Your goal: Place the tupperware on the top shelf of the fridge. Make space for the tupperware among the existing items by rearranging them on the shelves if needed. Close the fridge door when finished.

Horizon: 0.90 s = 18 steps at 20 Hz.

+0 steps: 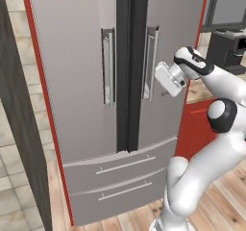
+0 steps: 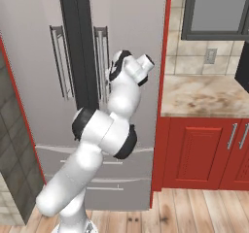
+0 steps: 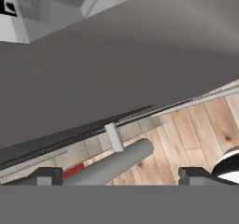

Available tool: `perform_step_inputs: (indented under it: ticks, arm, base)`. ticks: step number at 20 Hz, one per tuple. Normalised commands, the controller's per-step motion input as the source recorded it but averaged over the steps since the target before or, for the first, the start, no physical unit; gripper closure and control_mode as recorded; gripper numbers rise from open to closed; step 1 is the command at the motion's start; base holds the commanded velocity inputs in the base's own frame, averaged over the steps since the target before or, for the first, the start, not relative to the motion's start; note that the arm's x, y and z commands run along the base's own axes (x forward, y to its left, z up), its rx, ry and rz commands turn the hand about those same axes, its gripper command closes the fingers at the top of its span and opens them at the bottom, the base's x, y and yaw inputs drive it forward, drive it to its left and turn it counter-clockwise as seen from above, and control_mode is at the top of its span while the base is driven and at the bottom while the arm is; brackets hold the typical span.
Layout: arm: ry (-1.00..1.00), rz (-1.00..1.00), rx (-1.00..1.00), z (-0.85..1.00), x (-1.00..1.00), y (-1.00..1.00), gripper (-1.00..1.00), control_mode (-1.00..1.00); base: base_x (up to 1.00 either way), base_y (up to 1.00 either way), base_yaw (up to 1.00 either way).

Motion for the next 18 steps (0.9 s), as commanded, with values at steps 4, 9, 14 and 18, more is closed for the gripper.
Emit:
perform_step_inputs:
  ticks: [4, 9, 14, 18]
  arm:
    - [-0.32, -0.49, -0.2, 0.0, 0.61, 0.61, -1.0, -1.0]
    - [-0.39, -0.62, -0.2, -0.03, 0.63, 0.55, -1.0, -1.0]
    - [-0.7, -0.68, -0.15, -0.56, 0.14, 0.43, -1.0, -1.0]
    - [-0.77, -0.67, -0.19, -0.91, -0.37, 0.39, -1.0, -1.0]
  base:
    - [0.0, 0.0, 0.0]
    - [0.0, 0.0, 0.0]
    - [0.0, 0.0, 0.0]
    - [0.0, 0.0, 0.0]
